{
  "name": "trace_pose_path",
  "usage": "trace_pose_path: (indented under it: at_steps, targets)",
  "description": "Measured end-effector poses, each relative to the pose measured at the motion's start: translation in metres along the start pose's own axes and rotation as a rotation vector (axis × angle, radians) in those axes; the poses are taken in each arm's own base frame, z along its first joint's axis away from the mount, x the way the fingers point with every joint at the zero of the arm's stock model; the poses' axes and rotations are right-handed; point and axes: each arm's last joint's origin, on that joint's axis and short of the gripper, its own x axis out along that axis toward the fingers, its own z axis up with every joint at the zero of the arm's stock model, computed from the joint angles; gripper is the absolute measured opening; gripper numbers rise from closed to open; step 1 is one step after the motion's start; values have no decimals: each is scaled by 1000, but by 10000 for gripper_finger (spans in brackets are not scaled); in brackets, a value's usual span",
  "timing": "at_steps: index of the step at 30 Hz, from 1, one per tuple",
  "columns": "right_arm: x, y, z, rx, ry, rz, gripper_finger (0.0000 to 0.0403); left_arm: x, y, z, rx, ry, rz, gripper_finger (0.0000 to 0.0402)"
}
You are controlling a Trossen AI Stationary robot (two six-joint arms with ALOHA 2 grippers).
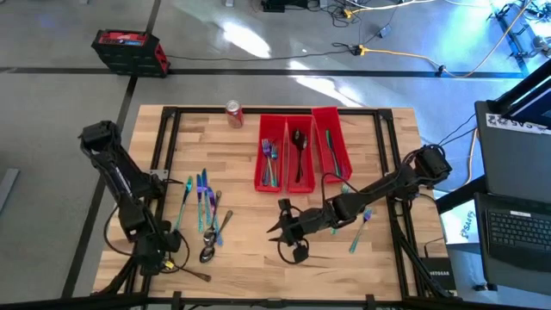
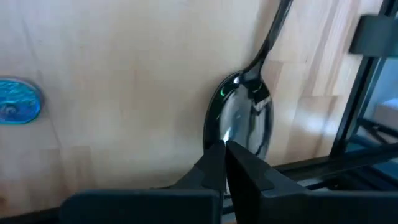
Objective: Sort silverware
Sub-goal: Put the black spoon into the center red bin
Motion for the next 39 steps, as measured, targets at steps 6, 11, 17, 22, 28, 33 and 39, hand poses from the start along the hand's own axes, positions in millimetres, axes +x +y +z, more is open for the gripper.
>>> trace_pose_path:
  at_steps: [6, 11, 17, 22, 28, 33, 39]
  targets:
    - [0, -1, -1, 4, 8, -10, 89, 6, -3, 2, 1, 9, -22, 0]
    - [0, -1, -1, 4, 8, -16, 89, 12, -7, 4, -3, -12, -44, 0]
    - [0, -1, -1, 5, 7, -17, 89, 23, -10, 8, -20, -31, -46, 0]
    - [0, -1, -1, 5, 7, -17, 89, 26, -13, 9, -34, -46, -66, 0]
    - [0, -1, -1, 6, 7, -18, 89, 26, -12, 11, -77, -55, -63, 0]
    - [0, -1, -1, 6, 7, -18, 89, 24, -10, 20, -101, -76, -67, 0]
    - [0, -1, -1, 6, 7, -18, 89, 22, -6, 32, -101, -110, -71, 0]
